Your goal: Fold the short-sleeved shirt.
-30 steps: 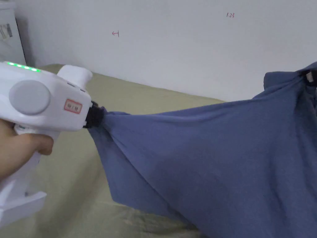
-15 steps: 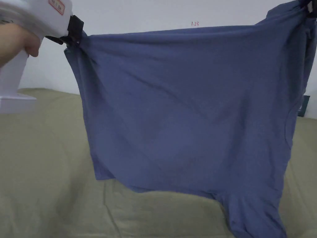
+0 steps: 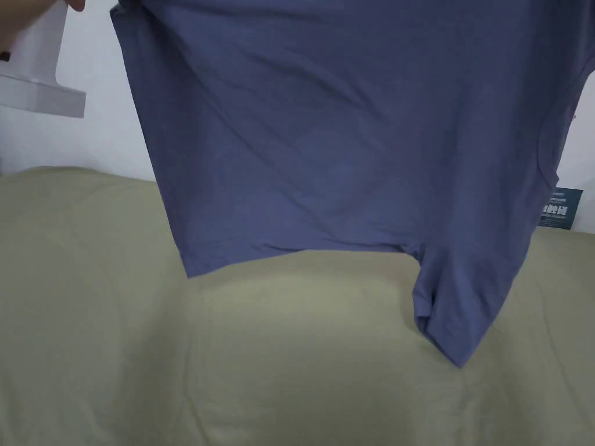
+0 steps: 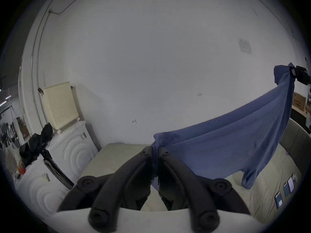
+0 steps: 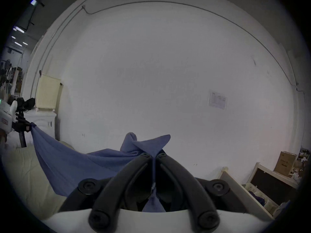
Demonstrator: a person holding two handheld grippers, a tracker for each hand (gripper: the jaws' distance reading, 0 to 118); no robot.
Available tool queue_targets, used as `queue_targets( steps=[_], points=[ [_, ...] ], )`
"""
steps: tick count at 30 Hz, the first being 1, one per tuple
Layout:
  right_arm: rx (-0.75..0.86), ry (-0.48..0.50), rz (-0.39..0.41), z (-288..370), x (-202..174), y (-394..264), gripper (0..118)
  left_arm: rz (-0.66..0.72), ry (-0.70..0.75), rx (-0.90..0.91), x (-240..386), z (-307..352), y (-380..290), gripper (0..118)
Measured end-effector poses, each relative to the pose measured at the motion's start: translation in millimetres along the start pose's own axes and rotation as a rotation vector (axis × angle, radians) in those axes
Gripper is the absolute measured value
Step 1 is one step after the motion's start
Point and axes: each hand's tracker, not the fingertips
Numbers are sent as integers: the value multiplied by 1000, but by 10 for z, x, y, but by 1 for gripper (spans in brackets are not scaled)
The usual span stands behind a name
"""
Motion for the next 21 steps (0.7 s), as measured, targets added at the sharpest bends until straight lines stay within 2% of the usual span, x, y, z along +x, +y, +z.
queue_targets(
  steps=[4, 7, 9, 15, 21],
  points=[
    [26, 28, -30, 127, -42, 36, 1, 12, -12, 22, -78, 113, -3, 8],
    [-8, 38, -6, 259, -139, -122, 1, 0, -14, 18, -121, 167, -128, 8],
    [-32, 68, 12, 321, -174, -268, 1, -14, -20, 7, -148, 191, -249, 8],
    [-107, 120, -29, 532, -233, -704, 1, -34, -48, -36, -208, 306, -685, 8],
    [-151, 165, -13, 883, -276, -1042, 1, -88, -90, -83, -148, 496, -1190, 8]
  ],
)
